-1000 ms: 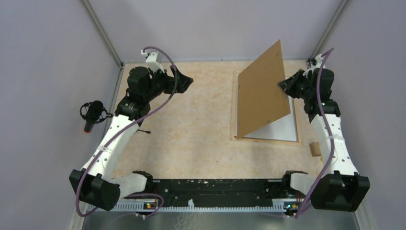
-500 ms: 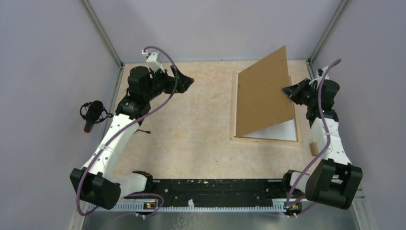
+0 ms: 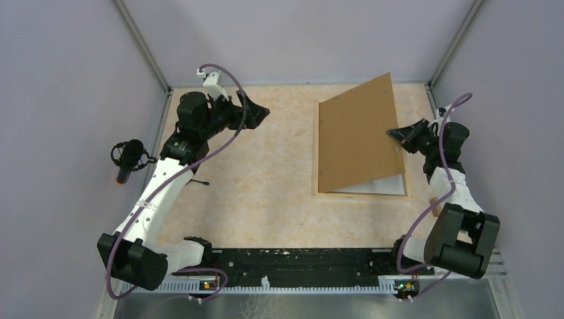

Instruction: Put the photo into the frame

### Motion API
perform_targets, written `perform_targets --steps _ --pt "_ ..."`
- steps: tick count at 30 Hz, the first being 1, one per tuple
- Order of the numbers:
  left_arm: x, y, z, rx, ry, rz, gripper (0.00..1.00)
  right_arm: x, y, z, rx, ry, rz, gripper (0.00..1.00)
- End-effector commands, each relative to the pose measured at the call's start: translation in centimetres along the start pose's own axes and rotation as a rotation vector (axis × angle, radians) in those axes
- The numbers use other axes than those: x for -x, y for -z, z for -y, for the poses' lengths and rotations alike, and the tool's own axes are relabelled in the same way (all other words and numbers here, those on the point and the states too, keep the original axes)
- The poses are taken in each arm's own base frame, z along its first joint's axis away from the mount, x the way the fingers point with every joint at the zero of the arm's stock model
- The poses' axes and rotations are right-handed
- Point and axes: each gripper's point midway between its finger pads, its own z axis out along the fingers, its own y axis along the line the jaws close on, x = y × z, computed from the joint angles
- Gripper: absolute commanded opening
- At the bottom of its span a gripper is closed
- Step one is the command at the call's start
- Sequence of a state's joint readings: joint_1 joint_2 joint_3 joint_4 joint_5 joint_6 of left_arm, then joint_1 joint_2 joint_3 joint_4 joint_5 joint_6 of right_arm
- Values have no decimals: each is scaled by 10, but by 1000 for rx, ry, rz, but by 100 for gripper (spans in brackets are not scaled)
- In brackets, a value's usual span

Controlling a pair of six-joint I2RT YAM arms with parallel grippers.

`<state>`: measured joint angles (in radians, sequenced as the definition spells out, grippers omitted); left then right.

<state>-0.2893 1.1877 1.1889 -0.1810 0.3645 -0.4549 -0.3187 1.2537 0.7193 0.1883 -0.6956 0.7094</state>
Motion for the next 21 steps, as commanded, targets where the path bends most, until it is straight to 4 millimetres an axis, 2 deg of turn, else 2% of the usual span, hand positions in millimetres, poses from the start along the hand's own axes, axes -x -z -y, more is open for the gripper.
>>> perform_targets --steps 1,4,9,15,21 --pt "6 -3 4 -34 -1 24 99 -5 0 -16 122 47 -40 0" --pt "5 -3 5 -36 1 21 99 -7 -2 4 32 59 -55 2" --pt "4 -4 5 -38 5 19 99 -14 -2 32 -94 80 -82 24" --pt "1 -6 5 -46 14 9 98 -19 -3 60 -199 97 -94 41" --pt "0 -6 6 -54 21 5 98 -29 -2 89 -306 93 -115 65"
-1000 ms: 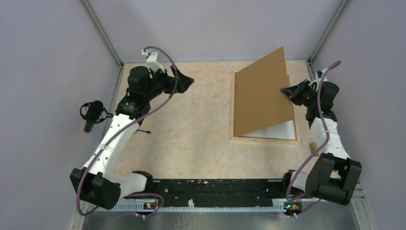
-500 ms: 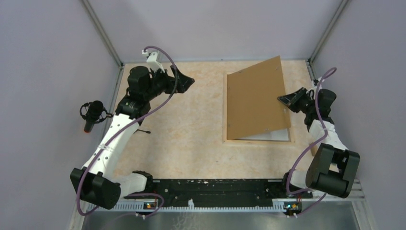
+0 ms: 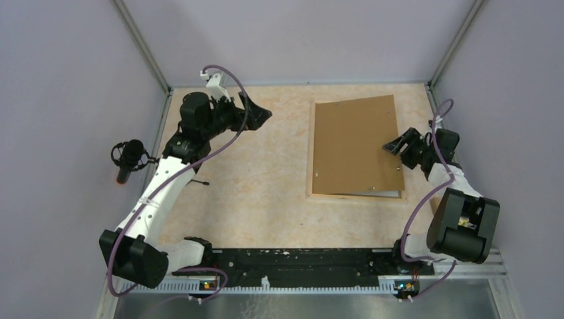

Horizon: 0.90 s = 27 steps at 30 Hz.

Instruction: Put the photo into the frame

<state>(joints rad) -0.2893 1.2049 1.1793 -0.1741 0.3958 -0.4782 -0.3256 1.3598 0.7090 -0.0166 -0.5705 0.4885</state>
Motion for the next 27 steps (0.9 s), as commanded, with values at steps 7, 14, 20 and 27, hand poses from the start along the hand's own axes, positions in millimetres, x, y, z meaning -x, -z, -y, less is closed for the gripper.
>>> perform_targets --steps 7,14,20,27 --pt "8 -2 6 -36 -5 30 98 8 -1 27 -159 90 4 83" --pt "7 -3 5 -37 -3 26 98 8 6 46 -371 134 -12 99" --pt "4 -6 4 -41 2 15 98 13 3 60 -476 110 -45 99" --pt "1 -8 3 -46 11 2 98 8 -13 63 -467 87 -97 99"
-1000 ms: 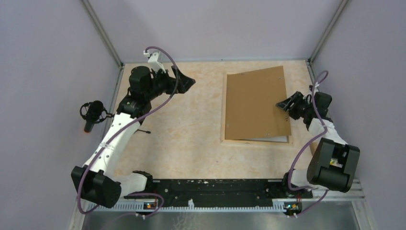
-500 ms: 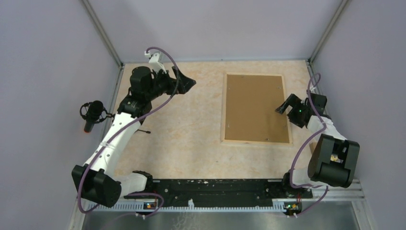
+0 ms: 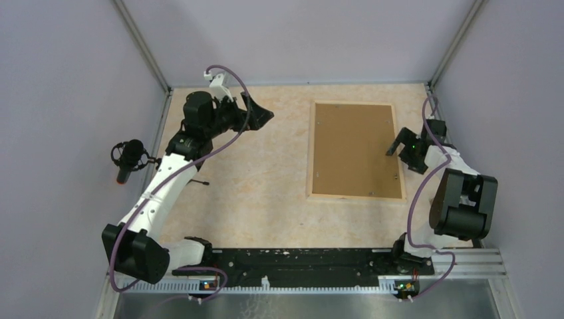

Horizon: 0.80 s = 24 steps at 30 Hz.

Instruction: Put the photo into the frame

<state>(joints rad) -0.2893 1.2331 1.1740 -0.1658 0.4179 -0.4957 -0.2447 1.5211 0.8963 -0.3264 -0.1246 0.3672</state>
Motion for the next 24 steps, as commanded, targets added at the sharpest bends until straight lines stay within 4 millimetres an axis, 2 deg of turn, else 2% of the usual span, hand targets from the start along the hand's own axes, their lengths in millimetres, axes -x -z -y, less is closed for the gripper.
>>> perform_targets --steps 1,7,12,24 --pt "9 -1 6 -36 -16 30 98 12 -1 -11 16 23 19 99" --pt "8 -2 8 -46 -12 25 98 27 10 -29 85 34 81 83" --pt "7 -2 8 -50 -7 20 98 34 14 -41 131 28 85 79" --pt "6 -3 9 -54 -3 18 99 7 -19 -40 161 5 -41 75"
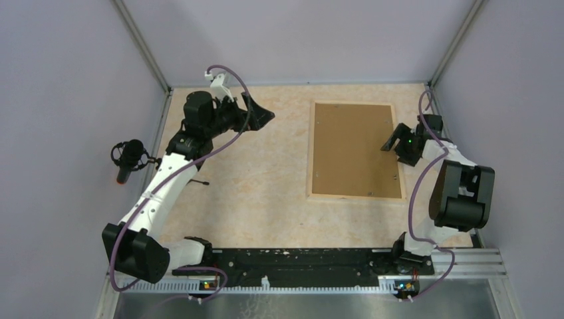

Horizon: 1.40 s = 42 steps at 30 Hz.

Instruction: Put the photo into the frame

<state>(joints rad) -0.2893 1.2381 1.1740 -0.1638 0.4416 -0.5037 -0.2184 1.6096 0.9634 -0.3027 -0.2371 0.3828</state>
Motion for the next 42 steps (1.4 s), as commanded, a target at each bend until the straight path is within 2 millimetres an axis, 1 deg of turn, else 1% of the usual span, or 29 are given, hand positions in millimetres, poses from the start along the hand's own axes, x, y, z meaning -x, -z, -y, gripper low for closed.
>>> perform_targets --steps 1,3,9,11,14,16,17,20,21,23,25,26,27,29,30,33,36,38,40,42 --pt "7 -3 5 -33 -10 28 98 3 -8 -7 41 0 2 75" --pt "8 -3 5 -36 -10 28 98 -1 -10 -8 55 0 -13 75" --pt "7 -3 5 -35 -8 26 98 -11 -11 -21 135 -17 -48 75" --pt "5 -4 4 -38 -4 20 99 -11 -9 -20 129 -15 -49 76" --pt "0 -8 3 -50 9 1 99 -4 2 -22 120 -3 -28 79" --pt "-4 -13 1 -56 21 -18 99 -2 11 -25 112 13 -19 82" --pt "-7 -15 0 -59 28 -30 99 -1 17 -27 110 29 -16 86" --pt "-19 -24 -5 -72 58 -69 99 -9 30 -34 97 82 -34 97" --pt "-25 -27 -6 -82 74 -89 99 -16 33 -35 92 96 -51 98" --pt "-37 -35 -10 -98 109 -132 99 -26 38 -39 85 121 -66 99" --pt "-53 -46 -13 -108 140 -186 99 -31 43 -37 61 96 -47 99" --pt "-64 -53 -18 -107 155 -219 99 -33 46 -40 87 77 -36 99" --pt "-74 -58 -19 -110 165 -249 98 -32 51 -42 114 58 -15 99" --pt "-95 -68 -20 -122 194 -316 98 -24 59 -37 117 28 41 99" --pt "-107 -72 -19 -132 211 -354 98 -19 61 -31 93 29 66 99" --pt "-145 -84 -8 -184 271 -478 97 -10 60 -12 17 13 71 99" --pt "-182 -91 -2 -206 306 -580 96 -4 55 -5 43 -72 28 99" --pt "-199 -94 -1 -198 316 -621 96 4 50 1 41 -105 44 99" --pt "-214 -95 0 -199 336 -657 96 10 46 16 -36 -103 55 99" --pt "-224 -96 3 -217 366 -687 96 15 42 31 -118 -93 65 99"
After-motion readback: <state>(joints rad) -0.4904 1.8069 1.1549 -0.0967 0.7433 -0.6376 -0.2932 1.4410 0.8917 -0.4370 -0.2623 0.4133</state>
